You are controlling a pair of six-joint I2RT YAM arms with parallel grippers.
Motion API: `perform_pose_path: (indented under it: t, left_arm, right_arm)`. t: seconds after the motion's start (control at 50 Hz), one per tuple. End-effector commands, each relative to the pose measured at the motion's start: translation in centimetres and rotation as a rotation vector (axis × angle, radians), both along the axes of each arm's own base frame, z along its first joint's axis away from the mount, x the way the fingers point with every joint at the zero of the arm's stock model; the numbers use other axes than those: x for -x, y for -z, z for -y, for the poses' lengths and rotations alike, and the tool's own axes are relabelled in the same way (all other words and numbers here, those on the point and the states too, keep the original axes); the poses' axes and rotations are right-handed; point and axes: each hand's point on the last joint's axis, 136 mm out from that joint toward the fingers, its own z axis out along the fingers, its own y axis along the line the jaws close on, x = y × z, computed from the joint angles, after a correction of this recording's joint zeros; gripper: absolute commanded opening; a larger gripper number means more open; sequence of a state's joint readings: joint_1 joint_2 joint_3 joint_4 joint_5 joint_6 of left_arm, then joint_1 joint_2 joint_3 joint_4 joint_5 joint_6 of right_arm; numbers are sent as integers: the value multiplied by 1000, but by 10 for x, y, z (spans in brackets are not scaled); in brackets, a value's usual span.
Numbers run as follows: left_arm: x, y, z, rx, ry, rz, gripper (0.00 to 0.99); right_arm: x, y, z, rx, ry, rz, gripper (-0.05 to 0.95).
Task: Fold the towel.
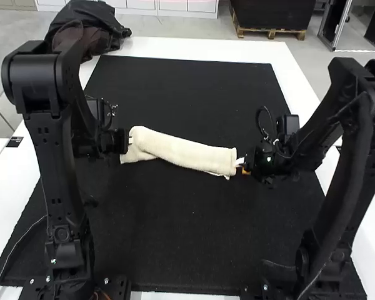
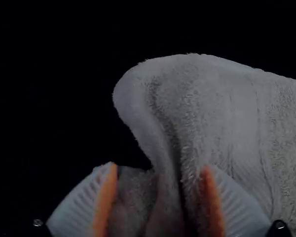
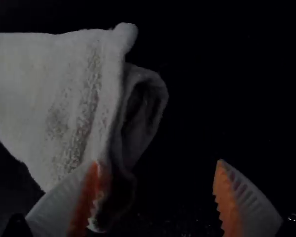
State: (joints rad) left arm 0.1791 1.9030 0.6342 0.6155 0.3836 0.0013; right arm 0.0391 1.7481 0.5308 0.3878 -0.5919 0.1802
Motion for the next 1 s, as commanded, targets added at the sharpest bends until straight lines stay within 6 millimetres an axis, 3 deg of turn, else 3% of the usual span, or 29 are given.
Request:
perform_pose_path:
  t: [0.0,0.04,0.06,0.08,0.24,0.52,0.74,0.98]
  left_arm:
    - [2,-7,-14,-61,-26,25,733]
    - [1,-8,-16,-62,-32,31,857]
    - [2,-8,-19,-65,-39,35,961]
    - [2,-9,-22,-71,-51,37,982]
    - [-1,-18,-47,-51,-128,69,980]
    - [-2,-42,-88,16,-249,139,972]
    - [-4,-44,-75,28,-207,143,972]
    - [-8,-51,-67,49,-202,155,972]
  right_arm:
    - [1,8,5,31,7,-5,625]
    - [1,8,5,30,8,-6,661]
    - [0,8,5,29,7,-6,731]
    - [0,7,5,30,8,-4,775]
    - [-3,4,4,23,4,-4,897]
    - [-7,-5,-2,1,-12,-11,907]
    - [-11,-10,-10,-13,-19,-9,907]
    - [-11,-21,-37,-53,-74,-28,907]
